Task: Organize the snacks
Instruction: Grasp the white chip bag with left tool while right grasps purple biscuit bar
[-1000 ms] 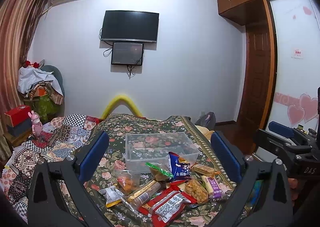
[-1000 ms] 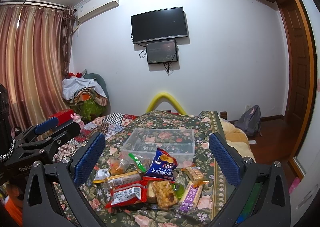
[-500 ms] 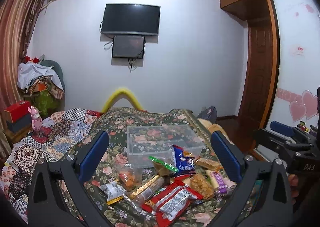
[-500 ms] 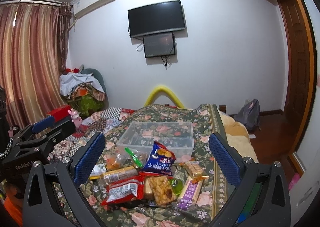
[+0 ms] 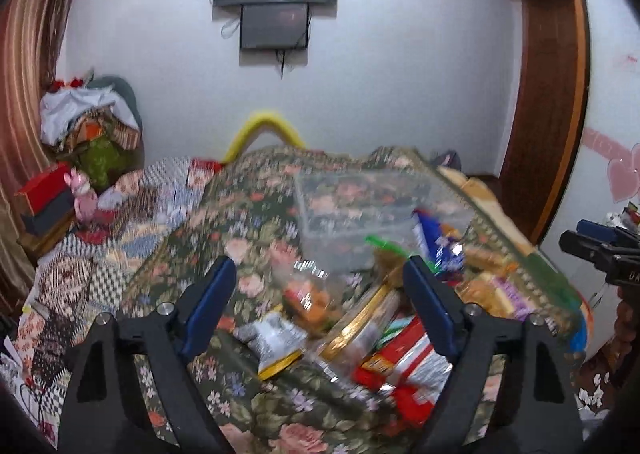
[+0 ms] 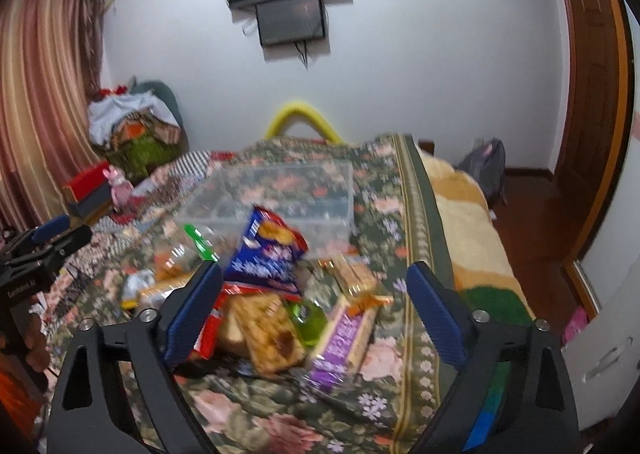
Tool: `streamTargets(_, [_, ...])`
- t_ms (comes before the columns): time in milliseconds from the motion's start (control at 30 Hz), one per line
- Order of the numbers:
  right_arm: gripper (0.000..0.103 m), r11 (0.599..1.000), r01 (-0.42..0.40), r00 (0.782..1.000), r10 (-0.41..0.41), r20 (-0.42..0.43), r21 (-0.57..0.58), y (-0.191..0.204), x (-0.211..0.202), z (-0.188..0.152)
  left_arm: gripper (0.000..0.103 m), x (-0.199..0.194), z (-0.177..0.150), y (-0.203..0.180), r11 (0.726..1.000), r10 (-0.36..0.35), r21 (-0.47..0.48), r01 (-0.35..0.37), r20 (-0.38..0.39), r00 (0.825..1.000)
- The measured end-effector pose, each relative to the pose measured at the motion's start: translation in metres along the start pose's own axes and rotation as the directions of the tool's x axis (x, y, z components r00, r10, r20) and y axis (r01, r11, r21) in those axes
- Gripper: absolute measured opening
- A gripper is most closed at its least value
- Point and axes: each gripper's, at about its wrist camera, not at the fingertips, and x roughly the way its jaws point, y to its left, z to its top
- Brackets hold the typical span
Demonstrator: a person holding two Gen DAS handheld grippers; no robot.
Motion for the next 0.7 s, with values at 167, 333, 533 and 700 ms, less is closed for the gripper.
streamTargets(167, [0.079, 1.0, 0.019, 0.995, -0.019, -0.096, 0.002, -0.012, 0.022, -0.012, 0.076, 0.031, -0.017, 0.018, 0.999, 0.028, -0.018, -0.03, -0.091, 0.995])
streamTargets(333, [0.071, 0.999, 0.024, 0.985, -0.019, -0.173, 0.03, -0.027, 0.041, -0.022, 0.073, 0.064, -0.035, 0.039, 0.997, 0.032, -0.068, -0.046, -0.193, 0.981])
streamTargets(533, [0.064, 0.998, 0.013, 0.969, 0.004, -0.249, 0.066, -0.037, 0.059, -0.03, 0.073, 0.093, -0.049, 0.049, 0.993, 0.028, -0.099, -0.057, -0.271, 0.962])
streamTargets(700, [0.06, 0.997, -0.001, 0.956, 0.024, -0.294, 0.079, -0.038, 0.071, -0.036, 0.069, 0.114, -0.056, 0.053, 0.99, 0.005, -0.129, -0.049, -0.325, 0.946])
